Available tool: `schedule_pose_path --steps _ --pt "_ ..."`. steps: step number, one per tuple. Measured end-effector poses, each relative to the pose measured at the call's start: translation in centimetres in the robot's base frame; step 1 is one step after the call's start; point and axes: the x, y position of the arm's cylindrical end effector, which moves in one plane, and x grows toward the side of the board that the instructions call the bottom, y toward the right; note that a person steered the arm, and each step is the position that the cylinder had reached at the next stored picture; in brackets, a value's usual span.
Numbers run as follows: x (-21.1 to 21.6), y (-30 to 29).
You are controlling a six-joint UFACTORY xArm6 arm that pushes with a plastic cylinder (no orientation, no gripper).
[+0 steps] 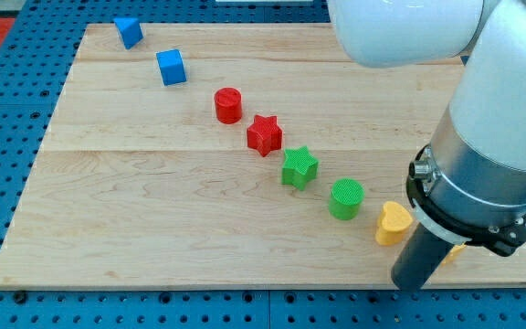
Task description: Push the yellow hexagon towards the center right
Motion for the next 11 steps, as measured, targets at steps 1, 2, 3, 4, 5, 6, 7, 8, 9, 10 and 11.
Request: schedule_pose_path --steps 1,2,3,4,5,6,7,8,9,10,11 --pt "0.0 0.0" --pt "0.0 0.0" --pt "0.0 0.0" --pt "0.0 0.0" --pt "0.0 1.8" --pt "-0.7 8.0" --pt "-1.0 8.0" --pt "-4.0 2.4" --pt "-9.7 0.7" --pt "-12.0 -4.3" --pt "-13.9 -6.6"
